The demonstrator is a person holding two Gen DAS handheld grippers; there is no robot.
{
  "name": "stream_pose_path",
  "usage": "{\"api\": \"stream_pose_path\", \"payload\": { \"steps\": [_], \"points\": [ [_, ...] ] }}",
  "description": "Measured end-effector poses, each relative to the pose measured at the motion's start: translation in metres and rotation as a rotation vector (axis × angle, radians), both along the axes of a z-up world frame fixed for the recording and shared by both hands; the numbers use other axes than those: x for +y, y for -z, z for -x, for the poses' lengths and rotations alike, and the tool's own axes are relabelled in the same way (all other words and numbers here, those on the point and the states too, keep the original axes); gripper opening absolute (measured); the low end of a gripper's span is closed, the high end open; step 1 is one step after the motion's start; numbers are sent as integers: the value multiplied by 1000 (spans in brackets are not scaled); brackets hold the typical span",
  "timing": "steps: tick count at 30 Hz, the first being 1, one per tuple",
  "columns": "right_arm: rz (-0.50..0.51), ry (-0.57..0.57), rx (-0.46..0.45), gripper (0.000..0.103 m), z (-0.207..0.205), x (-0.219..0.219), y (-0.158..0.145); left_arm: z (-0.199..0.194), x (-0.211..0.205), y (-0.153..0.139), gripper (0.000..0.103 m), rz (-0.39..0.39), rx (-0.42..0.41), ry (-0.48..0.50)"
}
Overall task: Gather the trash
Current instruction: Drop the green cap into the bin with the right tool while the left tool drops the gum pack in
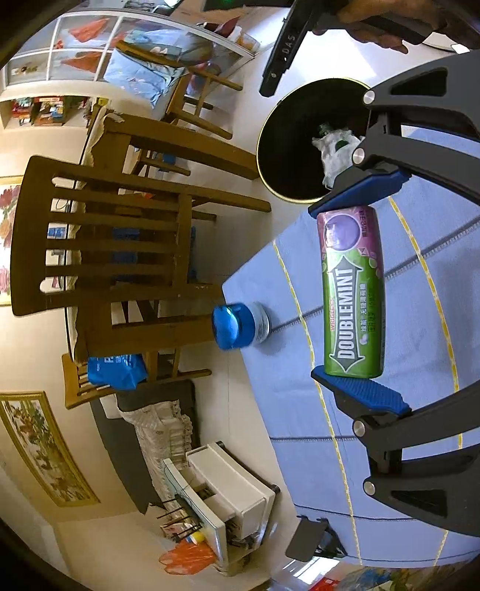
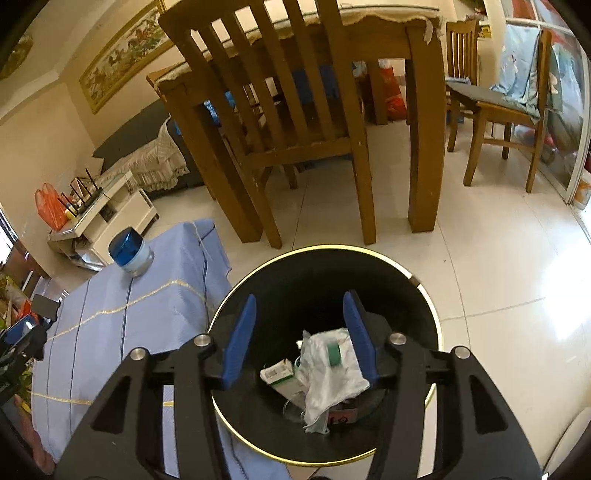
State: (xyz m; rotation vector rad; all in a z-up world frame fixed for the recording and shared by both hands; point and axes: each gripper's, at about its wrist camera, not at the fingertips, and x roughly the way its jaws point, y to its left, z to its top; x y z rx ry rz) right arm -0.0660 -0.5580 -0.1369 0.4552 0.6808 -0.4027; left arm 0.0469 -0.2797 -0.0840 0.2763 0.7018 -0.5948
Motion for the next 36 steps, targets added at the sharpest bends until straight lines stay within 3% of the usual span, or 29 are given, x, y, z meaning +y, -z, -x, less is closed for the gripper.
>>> {"api": "stream_pose_path", "payload": {
  "steps": [3, 7, 21, 36],
  "points": [
    [7, 12, -32, 50, 13, -7, -6, 4, -15, 1, 78, -10, 2, 24],
    [-8, 61, -91, 61, 51, -11, -13, 11, -41, 4, 78, -22, 12, 67],
    [-70, 216, -164, 66, 179, -32, -5, 26, -151, 29, 78, -106, 41, 229],
    [-89, 229, -153, 67, 187, -40, 5, 27, -188, 55, 78, -148, 62, 281]
  ]
}}
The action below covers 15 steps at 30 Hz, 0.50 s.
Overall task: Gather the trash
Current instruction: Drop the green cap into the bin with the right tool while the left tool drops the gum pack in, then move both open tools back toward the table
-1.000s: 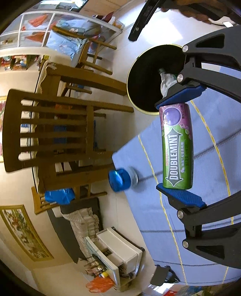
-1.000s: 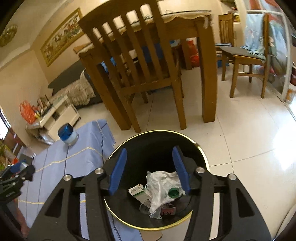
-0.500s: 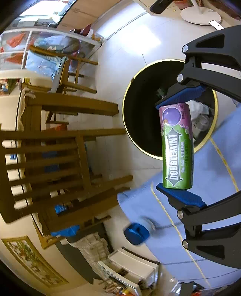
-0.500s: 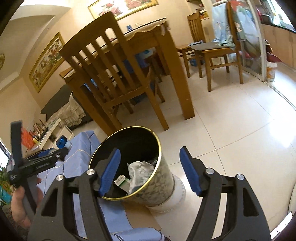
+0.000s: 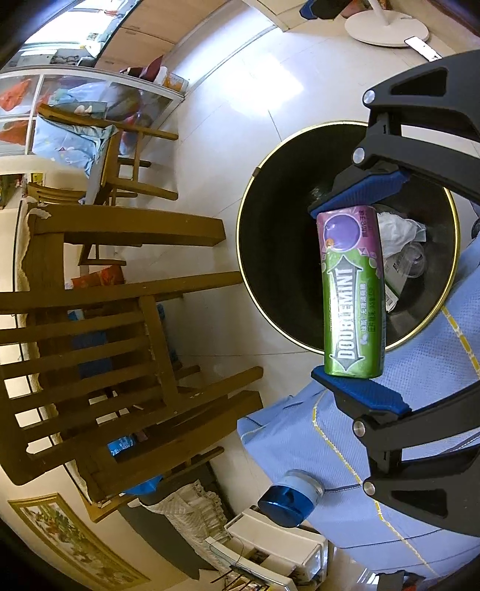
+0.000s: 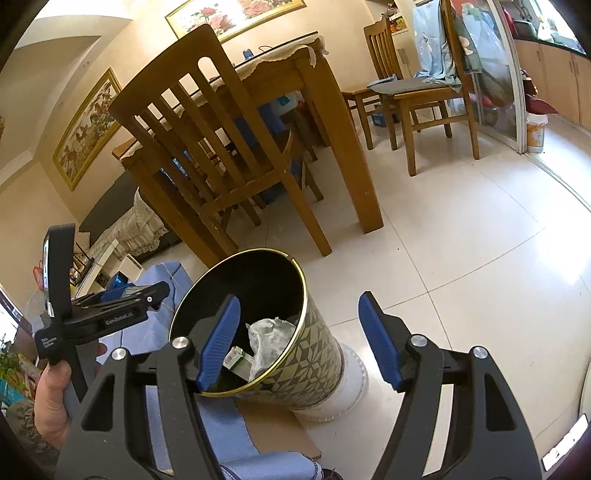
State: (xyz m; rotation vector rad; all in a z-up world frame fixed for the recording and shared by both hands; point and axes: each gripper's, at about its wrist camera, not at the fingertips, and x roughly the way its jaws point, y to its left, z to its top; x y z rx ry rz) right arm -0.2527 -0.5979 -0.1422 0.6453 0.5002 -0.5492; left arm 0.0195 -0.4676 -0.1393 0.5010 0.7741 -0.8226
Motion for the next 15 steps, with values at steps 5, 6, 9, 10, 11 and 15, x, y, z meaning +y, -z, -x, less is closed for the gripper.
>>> {"api": "stream_pose_path", "payload": {
  "steps": [5, 6, 9, 10, 11, 15],
  "points": [
    [16, -4, 4, 69, -5, 4, -9, -4, 6, -5, 83, 32, 38, 23],
    [21, -4, 5, 69, -6, 6, -12, -4, 8, -7, 85, 39, 41, 26],
    [29, -11, 7, 70, -10, 12, -18, -1, 17, -14, 86, 58, 33, 35],
    [32, -14, 8, 70, -11, 14, -20, 0, 21, -16, 86, 61, 25, 33],
    [36, -19, 8, 70, -13, 17, -22, 1, 25, -19, 86, 66, 16, 29],
    [60, -50, 8, 72, -23, 37, -35, 1, 58, -36, 86, 102, -9, -4]
  ]
}}
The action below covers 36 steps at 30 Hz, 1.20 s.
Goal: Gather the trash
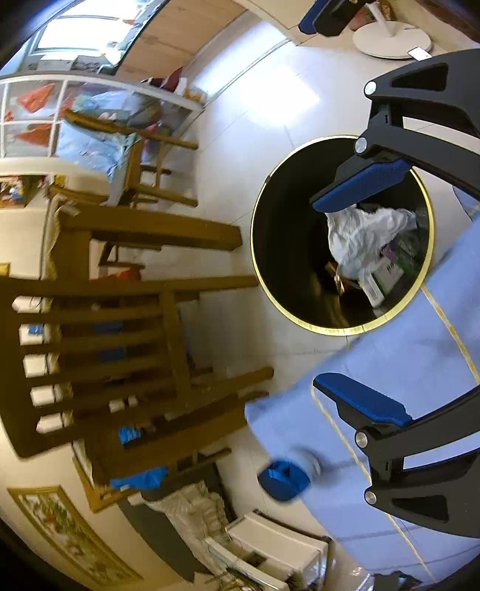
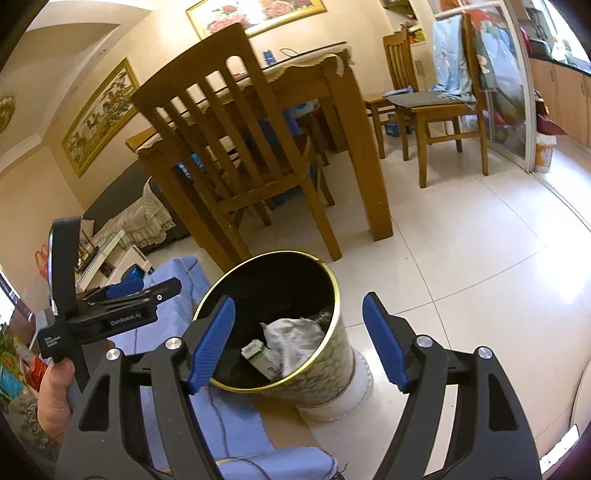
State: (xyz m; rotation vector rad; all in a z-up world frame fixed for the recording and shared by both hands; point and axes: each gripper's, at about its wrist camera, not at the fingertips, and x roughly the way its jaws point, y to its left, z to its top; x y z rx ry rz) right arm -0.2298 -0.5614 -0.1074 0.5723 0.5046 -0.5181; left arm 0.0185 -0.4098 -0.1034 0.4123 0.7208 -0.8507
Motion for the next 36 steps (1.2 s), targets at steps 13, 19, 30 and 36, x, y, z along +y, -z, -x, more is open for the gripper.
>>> {"api": "stream_pose_path", "payload": {
  "steps": [13, 19, 30, 36],
  "points": [
    [37, -294, 8, 80, -99, 128, -26, -34, 201, -40, 96, 9, -116, -377],
    [98, -455, 2, 97, -158, 227, -52, -29, 309, -66, 96, -13, -177, -591],
    [308, -586, -106, 98, -197, 374, -139, 5, 424, -123, 96, 114, -245, -810],
    [346, -572, -63, 98, -195, 391, -137, 10, 423, -128, 97, 146, -251, -801]
  ]
}}
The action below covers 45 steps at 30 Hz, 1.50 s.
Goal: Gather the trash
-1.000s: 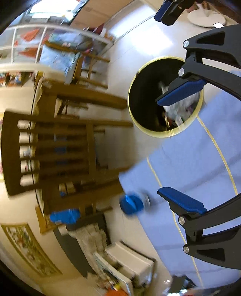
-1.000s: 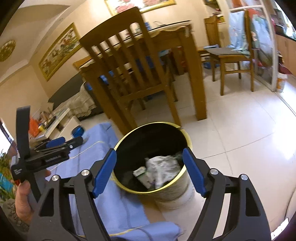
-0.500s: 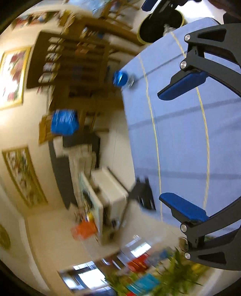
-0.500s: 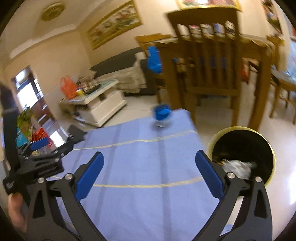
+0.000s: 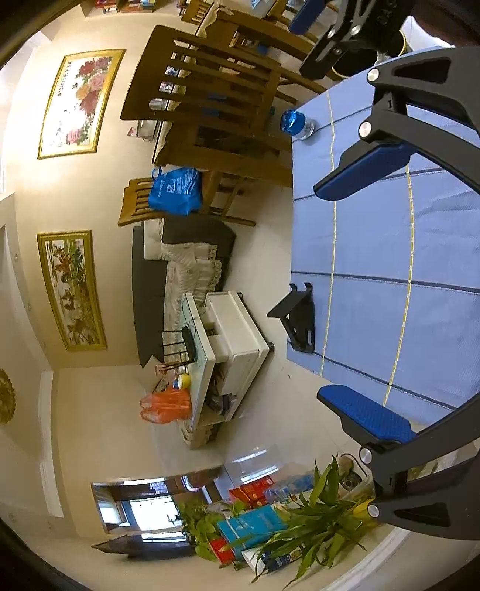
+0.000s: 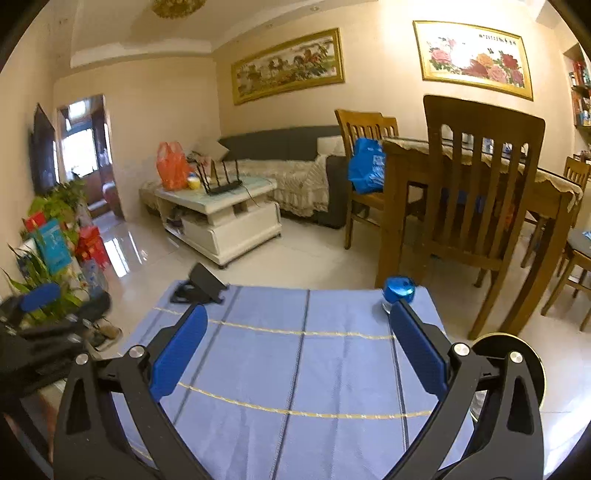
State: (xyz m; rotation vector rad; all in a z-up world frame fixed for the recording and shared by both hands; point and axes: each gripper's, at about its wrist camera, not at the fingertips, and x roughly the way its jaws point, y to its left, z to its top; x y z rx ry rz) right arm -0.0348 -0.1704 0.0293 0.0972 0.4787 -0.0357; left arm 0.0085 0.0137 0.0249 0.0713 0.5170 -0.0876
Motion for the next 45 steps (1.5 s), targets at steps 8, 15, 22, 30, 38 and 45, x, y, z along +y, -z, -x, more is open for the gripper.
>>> {"api": "stream_pose_path", "payload": {
  "steps": [8, 15, 22, 30, 38, 45],
  "points": [
    [-7, 17, -10, 98, 11, -10, 3, 5, -3, 0, 97, 1, -16, 3],
    [-22, 17, 3, 98, 10, -17, 8, 6, -4, 2, 97, -4, -9, 16],
    [-24, 17, 1, 98, 11, -19, 7, 8, -4, 2, 97, 0, -8, 28],
    [-25, 9, -5, 98, 15, -16, 7, 9, 1, 3, 97, 8, -3, 18],
    [-29, 1, -3, 98, 17, -14, 10, 9, 1, 3, 97, 2, -3, 17],
    [-30, 2, -2, 98, 17, -14, 10, 7, 0, 4, 97, 5, 1, 20]
  ]
}}
